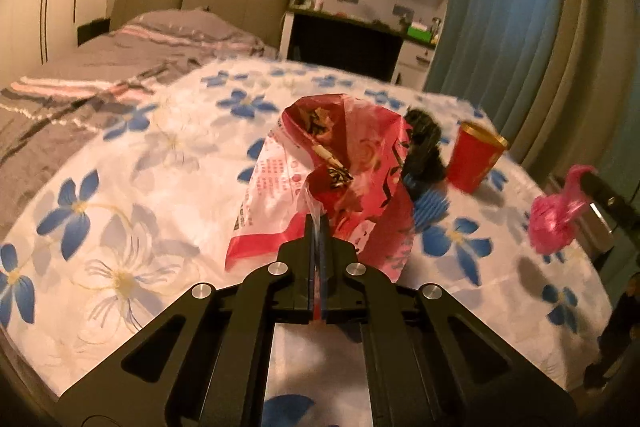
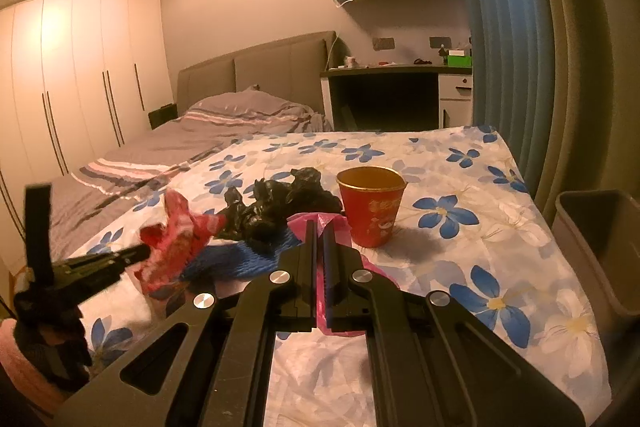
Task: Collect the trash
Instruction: 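Carry the red-pink bag with the left tool while the right tool carries the pink bag over the bin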
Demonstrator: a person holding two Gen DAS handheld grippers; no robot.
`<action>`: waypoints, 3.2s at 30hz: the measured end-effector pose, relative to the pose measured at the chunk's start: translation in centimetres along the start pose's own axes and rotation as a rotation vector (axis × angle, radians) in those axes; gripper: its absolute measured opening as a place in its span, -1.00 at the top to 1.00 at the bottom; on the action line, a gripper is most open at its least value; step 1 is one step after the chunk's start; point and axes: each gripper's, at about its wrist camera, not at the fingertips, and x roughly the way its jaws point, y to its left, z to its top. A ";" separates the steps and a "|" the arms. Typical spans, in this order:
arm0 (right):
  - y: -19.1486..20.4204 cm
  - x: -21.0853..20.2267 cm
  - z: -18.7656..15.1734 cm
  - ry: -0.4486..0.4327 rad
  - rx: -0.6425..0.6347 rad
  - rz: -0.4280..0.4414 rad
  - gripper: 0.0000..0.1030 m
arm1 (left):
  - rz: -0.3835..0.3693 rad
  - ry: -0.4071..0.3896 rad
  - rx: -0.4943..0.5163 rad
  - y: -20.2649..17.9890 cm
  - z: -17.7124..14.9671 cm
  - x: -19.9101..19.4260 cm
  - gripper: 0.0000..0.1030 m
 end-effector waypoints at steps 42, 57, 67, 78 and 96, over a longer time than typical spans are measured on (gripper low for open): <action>-15.0 -9.1 2.3 -0.171 0.070 -0.334 0.93 | -0.352 -0.062 0.270 -27.0 3.3 3.4 0.99; -21.6 -10.0 1.4 -0.173 0.114 -0.473 0.93 | -0.503 -0.026 0.323 -36.6 2.0 7.6 0.99; -24.0 -9.4 0.9 -0.158 0.153 -0.497 0.94 | -0.560 0.003 0.339 -40.8 1.1 10.2 0.99; -25.8 -8.5 0.3 -0.132 0.176 -0.521 0.94 | -0.582 0.051 0.332 -42.8 0.5 13.0 0.99; -27.3 -7.0 0.1 -0.107 0.201 -0.541 0.94 | -0.618 0.131 0.309 -44.5 -0.2 16.0 0.97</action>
